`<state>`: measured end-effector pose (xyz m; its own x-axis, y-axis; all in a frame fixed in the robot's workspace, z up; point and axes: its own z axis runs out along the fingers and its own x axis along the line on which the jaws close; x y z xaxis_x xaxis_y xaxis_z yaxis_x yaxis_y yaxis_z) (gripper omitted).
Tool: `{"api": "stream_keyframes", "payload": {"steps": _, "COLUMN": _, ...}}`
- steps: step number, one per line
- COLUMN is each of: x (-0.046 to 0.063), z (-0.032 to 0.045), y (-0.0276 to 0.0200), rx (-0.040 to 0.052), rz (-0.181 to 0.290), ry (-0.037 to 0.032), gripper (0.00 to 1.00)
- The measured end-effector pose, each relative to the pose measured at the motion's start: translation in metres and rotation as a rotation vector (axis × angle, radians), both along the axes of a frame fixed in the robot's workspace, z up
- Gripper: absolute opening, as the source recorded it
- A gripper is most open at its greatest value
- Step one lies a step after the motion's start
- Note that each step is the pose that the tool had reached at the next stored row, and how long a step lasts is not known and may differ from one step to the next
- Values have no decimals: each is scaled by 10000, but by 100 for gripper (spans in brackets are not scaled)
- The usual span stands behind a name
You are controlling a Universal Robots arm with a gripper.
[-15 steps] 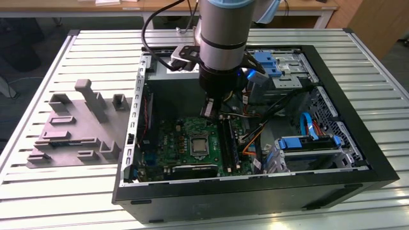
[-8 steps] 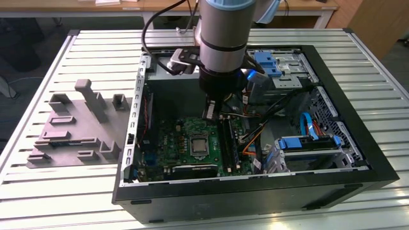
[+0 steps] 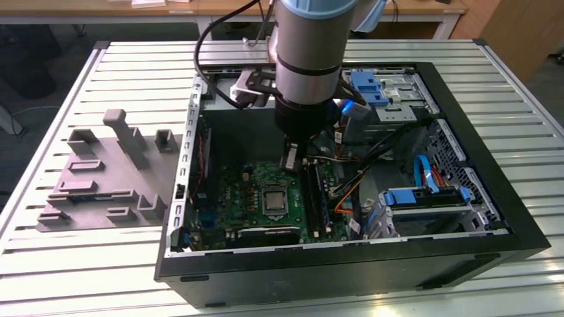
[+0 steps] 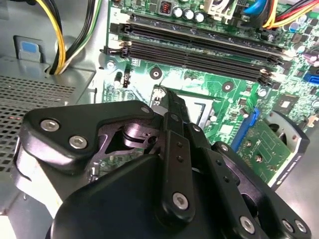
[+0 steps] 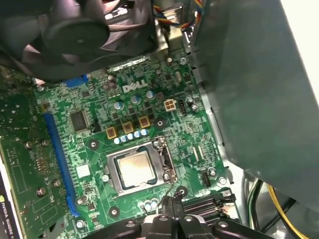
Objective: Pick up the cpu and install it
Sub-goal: 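Install the first cpu locking lever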
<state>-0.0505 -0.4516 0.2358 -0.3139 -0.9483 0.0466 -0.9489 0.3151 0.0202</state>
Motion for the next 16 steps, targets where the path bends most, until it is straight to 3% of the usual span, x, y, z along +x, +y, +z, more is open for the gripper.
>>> {"api": "stream_keyframes", "payload": {"steps": 3, "x": -1, "z": -1, "y": -6, "rx": -1, "rz": 182, "ry": 1, "gripper": 11}}
{"api": "stream_keyframes", "payload": {"steps": 16, "x": 0, "z": -1, "y": -9, "rx": -1, "rz": 199, "ry": 1, "gripper": 11}}
